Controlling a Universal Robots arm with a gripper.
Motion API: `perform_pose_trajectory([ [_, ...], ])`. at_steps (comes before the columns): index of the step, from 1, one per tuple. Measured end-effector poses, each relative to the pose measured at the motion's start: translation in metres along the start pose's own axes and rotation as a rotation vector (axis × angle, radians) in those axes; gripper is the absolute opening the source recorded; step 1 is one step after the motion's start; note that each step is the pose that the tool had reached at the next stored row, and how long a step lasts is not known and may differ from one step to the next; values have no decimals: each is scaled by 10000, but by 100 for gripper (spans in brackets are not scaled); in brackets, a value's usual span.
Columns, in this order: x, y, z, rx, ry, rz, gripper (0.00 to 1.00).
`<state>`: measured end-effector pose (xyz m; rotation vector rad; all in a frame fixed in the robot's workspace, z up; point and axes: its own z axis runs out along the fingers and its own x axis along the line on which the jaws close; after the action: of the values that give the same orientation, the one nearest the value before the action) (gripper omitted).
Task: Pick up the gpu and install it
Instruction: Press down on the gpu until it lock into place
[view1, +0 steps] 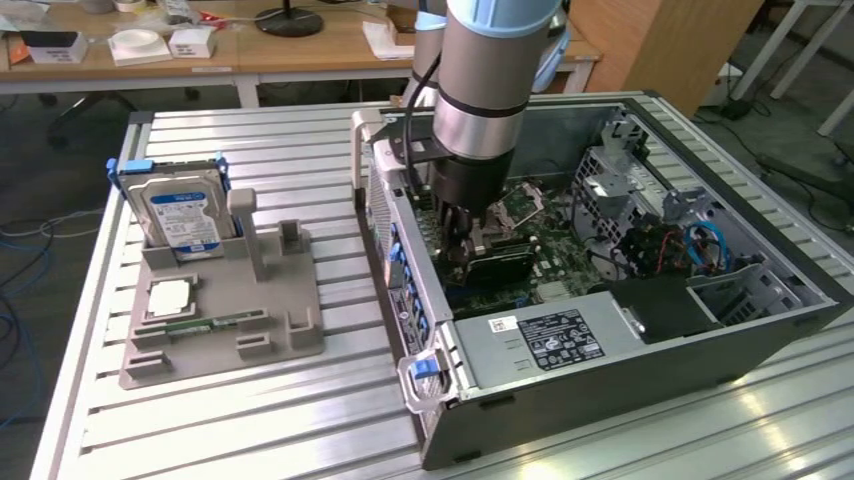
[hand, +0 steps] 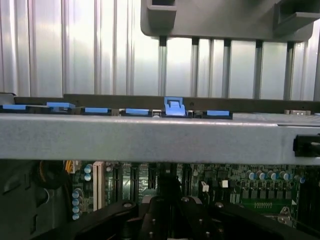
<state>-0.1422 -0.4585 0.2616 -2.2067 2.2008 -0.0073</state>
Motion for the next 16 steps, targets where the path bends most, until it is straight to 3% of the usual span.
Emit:
perform_pose_trajectory([
  [5,-2,-1,3,8,-11,1,10],
  [7,-4,-1,-16,46,-31,2,10],
  [8,-5,-4,-33,79,-42,0,10],
  [10,-3,-4,-97,91,-12,-3,10],
  [16,-6,-6,-225,143,-9,-2,10],
])
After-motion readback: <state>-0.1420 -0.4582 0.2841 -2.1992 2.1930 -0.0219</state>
